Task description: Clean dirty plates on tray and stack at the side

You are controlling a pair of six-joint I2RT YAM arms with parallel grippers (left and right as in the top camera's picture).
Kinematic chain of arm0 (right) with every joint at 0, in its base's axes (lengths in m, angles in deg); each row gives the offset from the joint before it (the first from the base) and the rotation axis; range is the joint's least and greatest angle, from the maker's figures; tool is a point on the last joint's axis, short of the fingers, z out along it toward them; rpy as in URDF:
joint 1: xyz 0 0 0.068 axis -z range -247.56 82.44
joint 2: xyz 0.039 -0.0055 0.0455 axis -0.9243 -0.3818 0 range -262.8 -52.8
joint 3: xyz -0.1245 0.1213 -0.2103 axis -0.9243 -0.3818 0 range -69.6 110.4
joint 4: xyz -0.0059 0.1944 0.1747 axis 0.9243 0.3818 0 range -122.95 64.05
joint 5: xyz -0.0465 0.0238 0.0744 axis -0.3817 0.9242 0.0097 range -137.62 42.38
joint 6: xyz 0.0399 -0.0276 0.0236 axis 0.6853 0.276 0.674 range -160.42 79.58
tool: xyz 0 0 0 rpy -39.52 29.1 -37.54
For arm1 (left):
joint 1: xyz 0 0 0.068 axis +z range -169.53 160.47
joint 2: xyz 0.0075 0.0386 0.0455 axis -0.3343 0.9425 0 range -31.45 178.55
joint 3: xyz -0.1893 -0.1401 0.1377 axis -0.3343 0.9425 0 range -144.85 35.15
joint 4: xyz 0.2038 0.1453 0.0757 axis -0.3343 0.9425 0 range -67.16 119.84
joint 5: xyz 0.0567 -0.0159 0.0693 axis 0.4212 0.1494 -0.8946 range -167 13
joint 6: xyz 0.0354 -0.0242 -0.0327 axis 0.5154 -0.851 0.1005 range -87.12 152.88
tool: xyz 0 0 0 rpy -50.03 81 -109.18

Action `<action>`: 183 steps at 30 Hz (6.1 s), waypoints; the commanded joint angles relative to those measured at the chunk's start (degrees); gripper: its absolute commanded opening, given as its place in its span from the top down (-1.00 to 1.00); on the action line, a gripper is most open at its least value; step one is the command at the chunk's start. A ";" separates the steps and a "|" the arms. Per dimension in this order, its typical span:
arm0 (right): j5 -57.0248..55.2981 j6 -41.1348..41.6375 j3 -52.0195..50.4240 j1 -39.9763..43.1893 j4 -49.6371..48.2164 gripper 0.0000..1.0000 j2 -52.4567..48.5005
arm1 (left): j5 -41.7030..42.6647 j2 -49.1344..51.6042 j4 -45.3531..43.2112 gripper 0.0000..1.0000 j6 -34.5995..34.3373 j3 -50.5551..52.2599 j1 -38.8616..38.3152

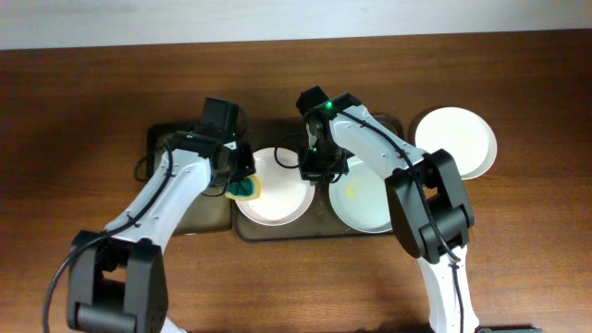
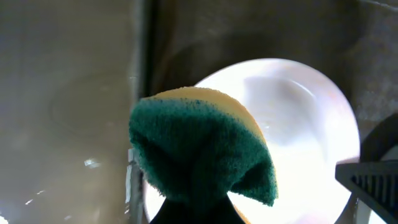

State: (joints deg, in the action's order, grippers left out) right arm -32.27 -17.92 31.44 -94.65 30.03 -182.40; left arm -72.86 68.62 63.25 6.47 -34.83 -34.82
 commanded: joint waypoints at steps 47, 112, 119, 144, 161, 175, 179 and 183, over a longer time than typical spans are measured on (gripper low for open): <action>-1.99 0.48 0.37 -0.59 -1.20 0.92 -1.29 | 0.92 9.25 -3.45 1.00 -0.96 -0.37 -6.62; -2.58 0.46 0.37 -0.55 -1.66 0.92 -1.29 | -25.14 12.41 2.34 1.00 -1.01 -3.65 -6.58; -3.43 0.46 0.37 -0.55 -1.64 0.92 -1.29 | -33.94 5.75 8.33 1.00 -1.05 -6.47 -6.58; -30.58 -9.77 8.04 -6.49 0.74 0.92 19.17 | -15.50 -16.74 16.02 1.00 -3.28 -5.03 9.42; -81.53 -33.57 8.04 -22.36 -3.91 0.92 21.20 | -17.00 -16.68 16.11 1.00 -3.30 -5.01 9.44; -86.33 -34.88 8.04 -23.04 -6.43 0.92 21.20 | -16.98 -16.68 16.09 1.00 -3.30 -5.01 9.44; -74.88 -25.14 7.91 -22.08 -6.25 0.92 21.16 | -16.98 -16.68 16.09 1.00 -3.30 -5.01 9.44; -42.77 -25.77 7.50 -16.50 -2.95 0.92 19.63 | -17.00 -16.65 16.44 1.00 -3.30 -5.01 9.44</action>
State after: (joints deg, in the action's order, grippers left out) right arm -98.15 -46.58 38.89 -115.30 24.85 -161.81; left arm -89.41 51.97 79.31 3.06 -40.07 -25.60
